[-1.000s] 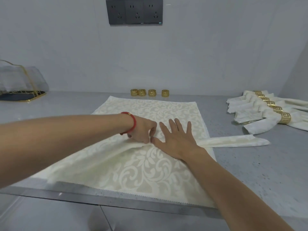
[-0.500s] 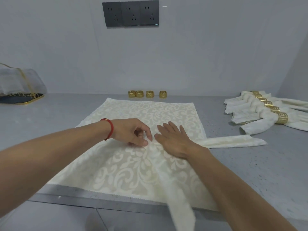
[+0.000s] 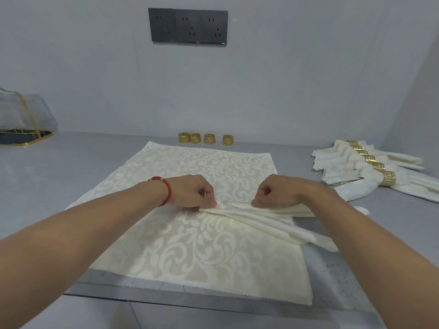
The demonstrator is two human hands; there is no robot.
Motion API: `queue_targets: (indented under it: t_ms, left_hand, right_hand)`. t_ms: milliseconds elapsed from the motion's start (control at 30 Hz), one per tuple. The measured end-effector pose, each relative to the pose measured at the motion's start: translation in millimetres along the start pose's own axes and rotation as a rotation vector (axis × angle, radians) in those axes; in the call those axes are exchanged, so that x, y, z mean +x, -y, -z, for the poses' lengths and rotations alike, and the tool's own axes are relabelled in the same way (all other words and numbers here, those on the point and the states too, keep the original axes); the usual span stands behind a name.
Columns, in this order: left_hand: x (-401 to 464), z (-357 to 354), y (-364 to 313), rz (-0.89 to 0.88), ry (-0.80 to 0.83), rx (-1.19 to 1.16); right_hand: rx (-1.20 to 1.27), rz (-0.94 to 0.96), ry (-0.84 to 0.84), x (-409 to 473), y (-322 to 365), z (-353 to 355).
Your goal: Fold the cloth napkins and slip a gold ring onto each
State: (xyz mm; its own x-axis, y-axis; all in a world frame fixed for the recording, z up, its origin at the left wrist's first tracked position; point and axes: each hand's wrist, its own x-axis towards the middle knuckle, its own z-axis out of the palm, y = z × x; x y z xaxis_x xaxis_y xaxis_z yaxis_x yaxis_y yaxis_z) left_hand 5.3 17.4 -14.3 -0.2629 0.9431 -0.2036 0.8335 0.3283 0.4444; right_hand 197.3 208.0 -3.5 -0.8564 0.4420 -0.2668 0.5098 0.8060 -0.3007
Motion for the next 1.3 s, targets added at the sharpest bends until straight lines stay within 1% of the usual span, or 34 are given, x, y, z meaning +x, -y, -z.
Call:
queue_targets:
  t_ms: [100,267,333,400,433,467,500,533,633,667,700,767,833,867,933,1000,1167,1300]
  left_hand:
    - [3.1,-2.7,-4.6,0.027,-0.022,0.056]
    - [6.4,-5.6,-8.6,0.070,-0.020,0.075]
    - [8.7,-5.0,-9.9,0.079,-0.009,0.073]
    - [10.7,-4.2,-10.5,0.087,0.012,0.080]
    - [11.4,-3.3,-11.4,0.088,0.023,0.086]
    - [12.1,-3.1,-11.0,0.089,0.031,0.088]
    - [12.6,-3.0,-11.7,0.087,0.038,0.086]
    - [13.4,-2.6,-11.8,0.089,0.042,0.088]
    - [13.5,-1.6,-10.7,0.088,0.058,0.087]
    - [14.0,-1.4,-10.4,0.088,0.068,0.082]
    - [14.5,-1.1,-10.4,0.089,0.078,0.078]
    - [15.4,0.0,-10.8,0.090,0.098,0.073]
    - [16.3,1.3,-11.0,0.092,0.110,0.070]
    - [16.6,2.1,-11.1,0.093,0.115,0.070]
    - [16.9,2.5,-10.2,0.094,0.126,0.067]
    - [17.3,2.9,-9.2,0.097,0.134,0.062]
    - [16.9,6.9,-8.8,0.098,0.181,0.055]
    - [16.5,9.2,-7.4,0.090,0.189,0.031]
  right_hand:
    - [-0.049,-0.042,-0.005,0.9,8.7,-2.2]
    - [-0.239,-0.092,-0.005,-0.8,28.8,-7.1]
    - [-0.386,-0.090,-0.047,-3.5,41.1,-10.0]
    - [-0.549,-0.044,-0.104,-4.0,55.4,-14.4]
    - [-0.575,-0.031,-0.110,-3.9,62.1,-14.1]
    - [-0.560,-0.032,-0.093,-4.0,66.9,-11.8]
    - [-0.493,-0.051,-0.044,-5.2,67.2,-6.2]
    - [-0.366,-0.068,0.032,-4.8,63.6,2.2]
    - [0.159,-0.114,0.305,-10.7,48.7,32.0]
    - [0.269,-0.099,0.366,-13.8,43.8,39.1]
    - [0.315,-0.056,0.399,-16.1,39.3,43.7]
    - [0.295,0.047,0.386,-18.2,34.5,44.8]
    - [0.211,0.114,0.285,-17.7,34.8,37.3]
    - [0.169,0.135,0.231,-15.2,35.5,32.5]
    - [0.085,0.143,0.189,-8.2,37.5,23.0]
    - [-0.001,0.136,0.177,-0.1,39.9,15.6]
    - [-0.075,0.130,0.194,15.8,42.7,10.1]
    - [-0.185,0.126,0.193,17.3,55.3,15.4]
